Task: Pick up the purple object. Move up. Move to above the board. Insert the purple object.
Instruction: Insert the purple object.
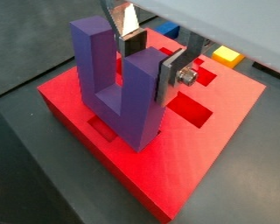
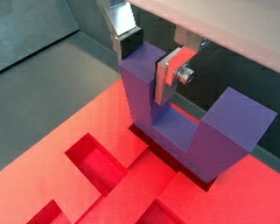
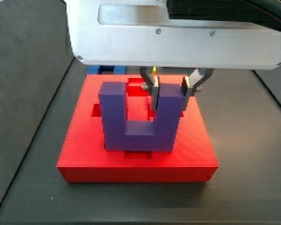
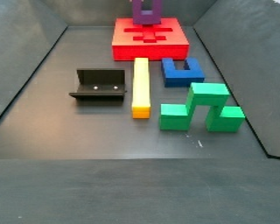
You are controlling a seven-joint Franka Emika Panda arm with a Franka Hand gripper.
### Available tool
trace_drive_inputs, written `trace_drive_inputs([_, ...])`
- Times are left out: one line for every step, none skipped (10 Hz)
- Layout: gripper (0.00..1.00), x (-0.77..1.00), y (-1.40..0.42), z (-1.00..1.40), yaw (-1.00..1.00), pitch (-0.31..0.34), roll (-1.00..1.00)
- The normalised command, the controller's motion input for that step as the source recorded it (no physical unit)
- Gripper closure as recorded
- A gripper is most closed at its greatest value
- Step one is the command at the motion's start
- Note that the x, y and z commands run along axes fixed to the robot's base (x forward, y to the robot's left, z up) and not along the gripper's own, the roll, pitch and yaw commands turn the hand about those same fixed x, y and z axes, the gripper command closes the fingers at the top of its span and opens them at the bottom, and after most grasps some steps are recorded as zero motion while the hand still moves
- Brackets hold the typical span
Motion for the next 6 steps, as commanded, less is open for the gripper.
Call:
trace_drive_inputs([1.00, -0.04, 0.01, 0.19, -0.11, 0.000, -0.02])
trace_drive_inputs([1.00, 0.00, 0.00, 0.06, -0.07, 0.000, 0.00])
trace_drive_inputs([1.00, 0.00, 0.00, 0.00, 0.00, -0.019, 0.01])
trace_drive_inputs([1.00, 0.00, 0.03, -0.08, 0.00, -0.020, 0.10])
trace_drive_inputs([1.00, 0.00, 0.07, -0.11, 0.00, 0.000, 0.17])
trace_drive_inputs([1.00, 0.00, 0.03, -0.04, 0.00, 0.000, 0.23])
